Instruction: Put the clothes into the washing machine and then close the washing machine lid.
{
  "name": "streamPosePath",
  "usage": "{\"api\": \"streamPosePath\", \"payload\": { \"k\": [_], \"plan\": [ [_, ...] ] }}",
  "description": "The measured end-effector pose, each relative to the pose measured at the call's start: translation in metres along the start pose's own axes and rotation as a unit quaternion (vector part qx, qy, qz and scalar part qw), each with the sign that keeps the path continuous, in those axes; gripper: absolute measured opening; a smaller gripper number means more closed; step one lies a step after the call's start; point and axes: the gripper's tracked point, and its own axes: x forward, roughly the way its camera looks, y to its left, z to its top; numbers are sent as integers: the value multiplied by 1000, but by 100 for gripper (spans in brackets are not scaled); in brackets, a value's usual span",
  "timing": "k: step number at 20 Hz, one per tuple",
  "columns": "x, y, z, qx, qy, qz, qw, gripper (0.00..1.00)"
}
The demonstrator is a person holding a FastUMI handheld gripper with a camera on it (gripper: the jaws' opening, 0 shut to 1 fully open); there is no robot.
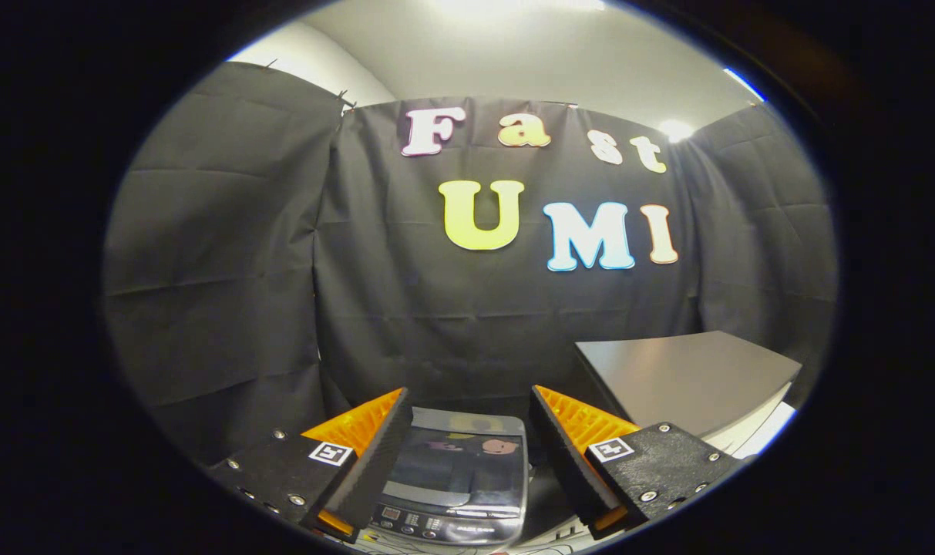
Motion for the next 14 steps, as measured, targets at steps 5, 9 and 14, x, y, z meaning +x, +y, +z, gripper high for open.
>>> {"api": "streamPosePath", "payload": {
  "k": [5,9,14],
  "plan": [
    [-41,-47,13,7,-10,-9,1000,96],
    [-76,-86,17,4,-13,-21,1000,95],
    [-116,-133,27,9,-23,-42,999,96]
  ]
}}
